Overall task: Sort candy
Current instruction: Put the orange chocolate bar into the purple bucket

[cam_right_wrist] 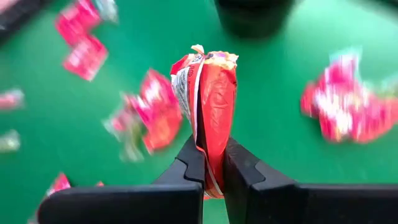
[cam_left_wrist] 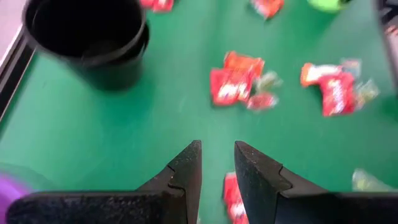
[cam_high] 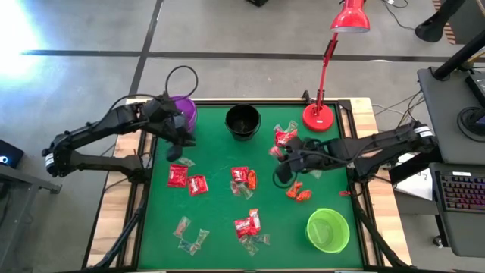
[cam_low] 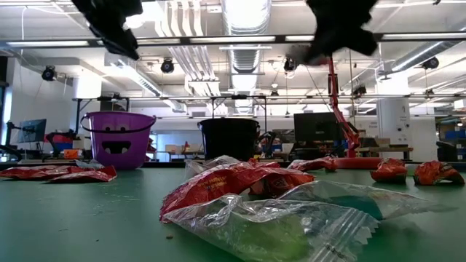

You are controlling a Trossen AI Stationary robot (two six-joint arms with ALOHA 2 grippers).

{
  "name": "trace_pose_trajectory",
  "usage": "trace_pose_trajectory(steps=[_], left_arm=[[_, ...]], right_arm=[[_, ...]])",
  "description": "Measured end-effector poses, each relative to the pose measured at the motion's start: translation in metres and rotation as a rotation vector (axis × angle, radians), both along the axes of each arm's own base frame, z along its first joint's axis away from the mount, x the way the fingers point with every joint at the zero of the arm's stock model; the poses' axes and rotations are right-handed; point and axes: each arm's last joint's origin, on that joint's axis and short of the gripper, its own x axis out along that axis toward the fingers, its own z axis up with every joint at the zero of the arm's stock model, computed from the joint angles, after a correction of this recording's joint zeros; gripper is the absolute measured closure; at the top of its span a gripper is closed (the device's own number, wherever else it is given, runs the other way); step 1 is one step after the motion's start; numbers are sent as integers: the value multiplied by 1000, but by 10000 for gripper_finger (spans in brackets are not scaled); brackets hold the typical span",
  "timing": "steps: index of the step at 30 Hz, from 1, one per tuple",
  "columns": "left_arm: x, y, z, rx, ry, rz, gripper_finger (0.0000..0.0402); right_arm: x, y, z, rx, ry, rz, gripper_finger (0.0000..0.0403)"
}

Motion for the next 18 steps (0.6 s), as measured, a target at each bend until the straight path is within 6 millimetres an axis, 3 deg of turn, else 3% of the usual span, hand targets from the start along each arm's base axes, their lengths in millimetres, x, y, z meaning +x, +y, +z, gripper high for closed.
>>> trace_pose_trajectory(steps=[8,18], left_arm=[[21,9,3,-4,-105,44,314],[43,14,18,-97,-354,-28,252]], right_arm=[[28,-10,27,-87,-43,40,388],[86,-21,29,-160,7,108,388]])
